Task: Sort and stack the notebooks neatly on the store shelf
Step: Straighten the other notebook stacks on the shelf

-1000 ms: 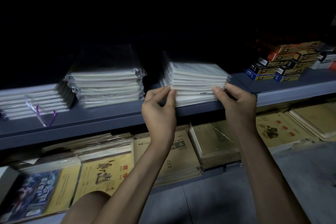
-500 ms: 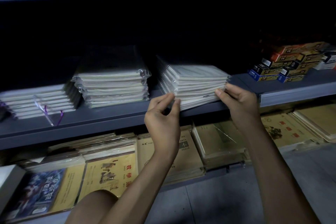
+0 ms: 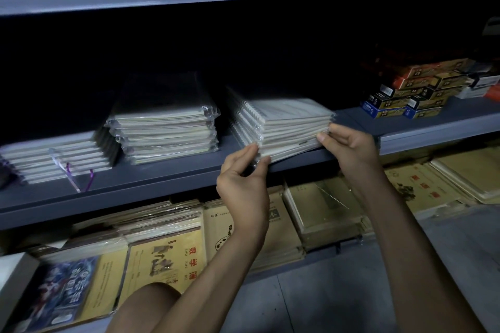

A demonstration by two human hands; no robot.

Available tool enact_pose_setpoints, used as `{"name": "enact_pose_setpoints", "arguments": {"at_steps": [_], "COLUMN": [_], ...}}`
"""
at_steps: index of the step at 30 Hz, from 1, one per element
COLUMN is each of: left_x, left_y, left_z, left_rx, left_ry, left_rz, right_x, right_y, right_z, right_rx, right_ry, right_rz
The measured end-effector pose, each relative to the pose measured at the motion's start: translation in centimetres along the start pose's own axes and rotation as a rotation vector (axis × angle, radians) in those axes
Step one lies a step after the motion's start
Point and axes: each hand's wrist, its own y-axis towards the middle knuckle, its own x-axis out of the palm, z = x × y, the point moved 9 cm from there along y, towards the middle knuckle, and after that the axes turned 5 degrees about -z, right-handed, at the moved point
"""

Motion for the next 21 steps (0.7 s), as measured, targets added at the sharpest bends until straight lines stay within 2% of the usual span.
{"name": "enact_pose_setpoints", "arguments": {"at_steps": [6, 11, 21], "left_x": [-0.1, -0.1, 0.1], "left_y": [-0.4, -0.7, -2.1], "left_z": [-0.8, -0.6, 1.5], "left_rx": [-0.052, -0.047, 0.131], "left_ry": [-0.11, -0.106, 0.342], "left_rz": [0.029, 0.048, -0.101], "right_x": [0.2, 0.2, 0.4], "right_y": [-0.3, -0.4, -0.6], "right_z": [0.1, -0.1, 0.2], "right_rx": [0.04, 0.057, 0.162], "right_ry": [0.019, -0.015, 0.049], "right_rz": [-0.021, -0.024, -0.048]}}
